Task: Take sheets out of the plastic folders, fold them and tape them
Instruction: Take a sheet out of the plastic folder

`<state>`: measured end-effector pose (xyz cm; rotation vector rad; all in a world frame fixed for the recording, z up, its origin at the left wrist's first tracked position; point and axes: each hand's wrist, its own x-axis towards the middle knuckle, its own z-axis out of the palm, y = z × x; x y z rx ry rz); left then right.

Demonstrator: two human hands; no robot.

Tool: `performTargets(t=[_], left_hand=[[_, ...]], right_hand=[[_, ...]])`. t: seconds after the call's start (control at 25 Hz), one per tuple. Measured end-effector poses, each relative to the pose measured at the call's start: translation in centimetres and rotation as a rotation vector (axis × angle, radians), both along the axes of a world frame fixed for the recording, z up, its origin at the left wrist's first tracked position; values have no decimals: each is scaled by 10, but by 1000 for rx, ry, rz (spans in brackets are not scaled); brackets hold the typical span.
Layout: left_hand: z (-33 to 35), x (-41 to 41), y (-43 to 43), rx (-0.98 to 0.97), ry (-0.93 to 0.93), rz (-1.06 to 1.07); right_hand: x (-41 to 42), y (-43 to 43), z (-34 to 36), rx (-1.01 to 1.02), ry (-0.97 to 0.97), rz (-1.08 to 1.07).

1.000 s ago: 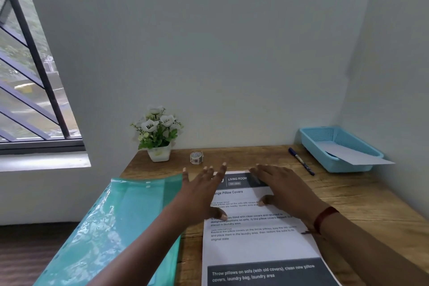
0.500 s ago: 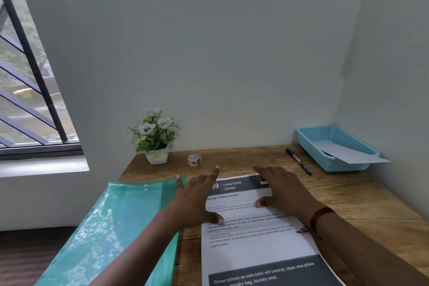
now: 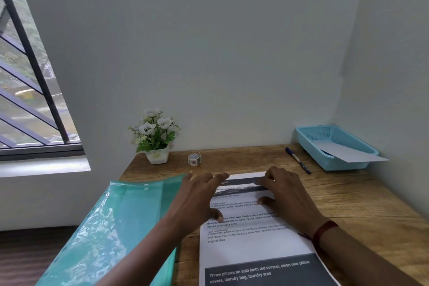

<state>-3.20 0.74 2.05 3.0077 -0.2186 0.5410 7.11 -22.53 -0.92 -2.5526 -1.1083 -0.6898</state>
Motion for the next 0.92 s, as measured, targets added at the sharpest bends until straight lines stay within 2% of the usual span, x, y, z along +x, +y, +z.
performTargets(t=[0.08, 0.24, 0.36, 0.56, 0.72, 0.92], left_hand=[[3, -2, -4, 123, 4, 23], [8, -6, -16, 186, 161, 24], [6, -11, -25, 233, 265, 23], [-15, -16, -35, 157, 429, 79], [-34, -18, -38, 135, 386, 56], [-48, -18, -36, 99, 322, 20]], right_hand=[[-6, -1, 0, -45, -32, 9], [-24, 0, 5, -220, -8, 26], [-38, 4, 12, -263, 119, 20], [-55, 11, 16, -399, 402, 36], [-62, 20, 2, -499, 445, 47], [-59, 24, -10, -502, 498, 30]])
